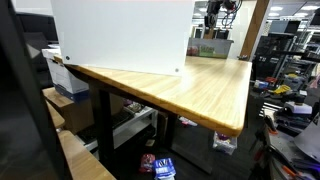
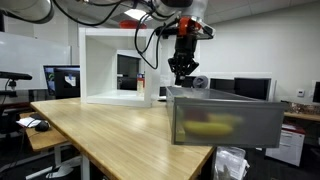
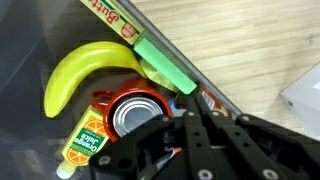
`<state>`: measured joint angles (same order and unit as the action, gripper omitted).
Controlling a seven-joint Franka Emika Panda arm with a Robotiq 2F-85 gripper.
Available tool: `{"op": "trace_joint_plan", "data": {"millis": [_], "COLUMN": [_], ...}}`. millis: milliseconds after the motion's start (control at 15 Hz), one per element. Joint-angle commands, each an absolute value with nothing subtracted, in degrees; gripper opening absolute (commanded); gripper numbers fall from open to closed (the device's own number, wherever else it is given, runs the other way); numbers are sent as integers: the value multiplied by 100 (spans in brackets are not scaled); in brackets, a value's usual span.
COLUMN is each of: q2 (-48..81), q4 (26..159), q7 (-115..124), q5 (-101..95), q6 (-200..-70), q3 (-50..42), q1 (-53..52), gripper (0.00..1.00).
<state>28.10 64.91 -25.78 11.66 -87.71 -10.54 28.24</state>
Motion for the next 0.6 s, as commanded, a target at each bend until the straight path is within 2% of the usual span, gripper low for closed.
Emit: {"op": "trace_joint_plan", "data": {"millis": [0, 67, 200, 533], "q2": [2917, 2949, 2997, 3159], "q4": [6324, 6303, 6294, 6235], "q7": [-2611, -2582, -2544, -2427], "q5": [1259, 1245, 1216, 1178], "q6": [-8563, -8514, -8491, -8526], "q3": [-1054, -1065, -1090, -1205], "q1": [2939, 2953, 2982, 3053], "gripper": [2, 32, 35, 61]}}
